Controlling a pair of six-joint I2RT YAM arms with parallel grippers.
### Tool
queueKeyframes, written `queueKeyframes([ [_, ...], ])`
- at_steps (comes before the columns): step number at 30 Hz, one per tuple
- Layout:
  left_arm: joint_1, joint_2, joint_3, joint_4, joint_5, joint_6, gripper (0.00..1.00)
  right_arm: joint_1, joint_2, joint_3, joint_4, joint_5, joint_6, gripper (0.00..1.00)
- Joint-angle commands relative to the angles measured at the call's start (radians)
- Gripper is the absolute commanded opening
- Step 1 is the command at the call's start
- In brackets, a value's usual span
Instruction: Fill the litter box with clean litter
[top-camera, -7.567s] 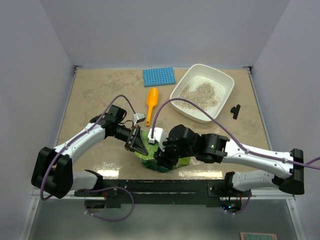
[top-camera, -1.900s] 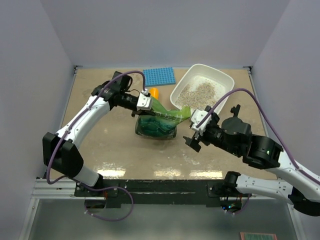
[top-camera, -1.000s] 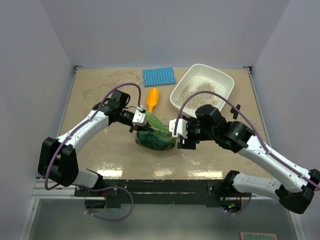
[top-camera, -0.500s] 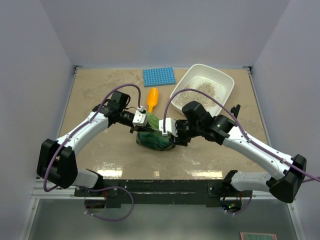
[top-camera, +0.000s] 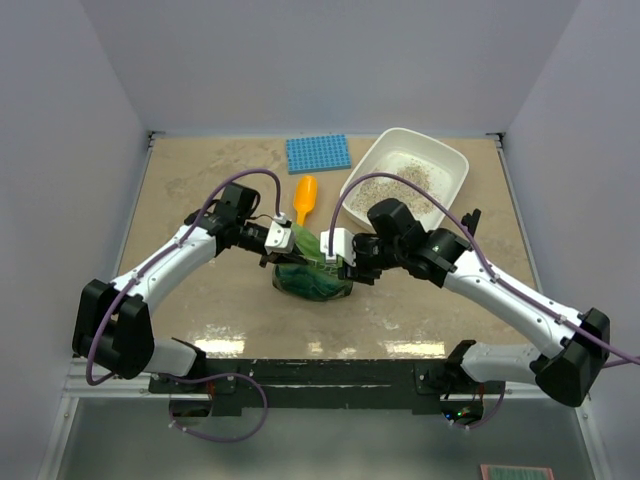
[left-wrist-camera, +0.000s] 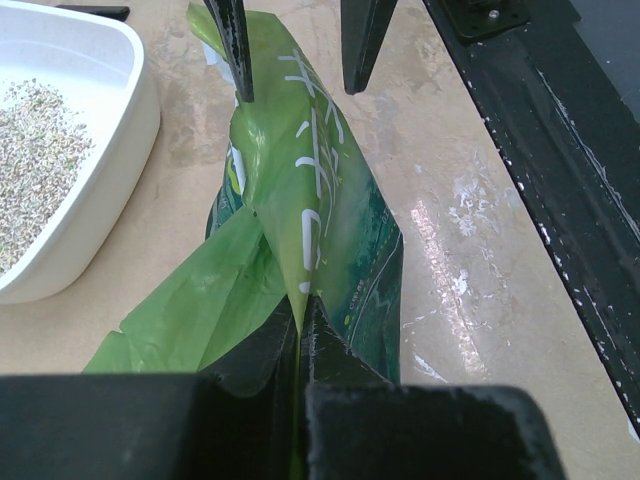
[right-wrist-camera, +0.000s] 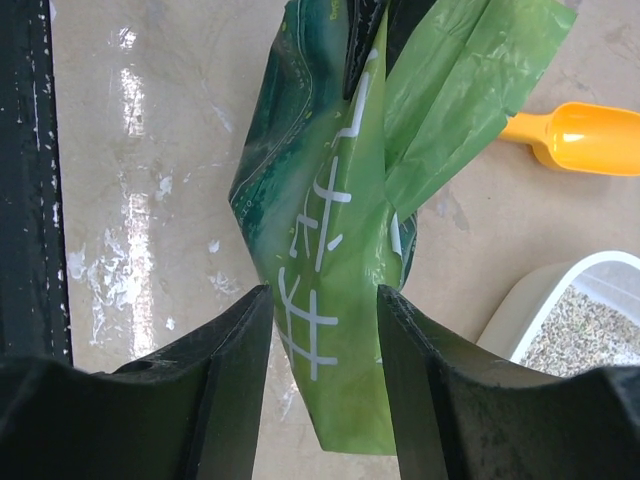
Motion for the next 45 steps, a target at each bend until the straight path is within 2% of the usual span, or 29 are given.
queueKeyframes([
  [1,-0.019,-0.041,0.01,0.057,0.131,-0.005,0.0,-0.01,0.016,-0.022,0.049,-0.007,0.008,0.49],
  [15,-0.018,-0.056,0.002,0.077,0.126,-0.014,0.0,-0.07,0.001,-0.126,0.094,0.028,0.039,0.45],
  [18,-0.018,-0.052,0.01,0.077,0.129,-0.02,0.0,-0.096,-0.032,-0.141,0.101,-0.027,0.044,0.36],
  [21,-0.02,-0.058,0.008,0.074,0.128,-0.017,0.0,-0.099,-0.023,-0.146,0.106,-0.036,0.038,0.23],
  [22,-0.019,-0.061,0.008,0.076,0.128,-0.019,0.0,-0.099,0.002,-0.141,0.109,-0.045,0.036,0.0],
  [25,-0.018,-0.082,0.002,0.096,0.117,-0.023,0.0,-0.104,0.028,-0.097,0.095,-0.108,0.025,0.0],
  [28,-0.018,-0.127,0.007,0.169,0.102,-0.071,0.0,-0.122,0.028,-0.014,0.06,-0.096,0.012,0.0],
  [31,-0.017,-0.184,-0.001,0.321,0.045,-0.196,0.0,-0.125,0.008,0.073,0.017,-0.087,-0.004,0.0],
  [34,-0.015,-0.199,0.057,0.278,0.021,-0.204,0.0,-0.125,0.031,0.261,-0.065,-0.091,-0.019,0.0],
  [37,-0.015,-0.221,0.059,0.258,0.004,-0.2,0.0,-0.125,0.051,0.339,-0.124,-0.102,-0.034,0.0],
  [38,-0.015,-0.227,0.038,0.287,0.002,-0.212,0.0,-0.125,0.047,0.33,-0.127,-0.113,-0.034,0.0],
  [42,-0.015,-0.23,-0.111,0.428,0.016,-0.321,0.0,-0.125,0.02,0.123,-0.032,-0.108,-0.007,0.0],
  [45,-0.029,-0.233,-0.232,0.566,-0.034,-0.422,0.0,-0.125,-0.012,-0.032,0.055,-0.127,0.048,0.0],
])
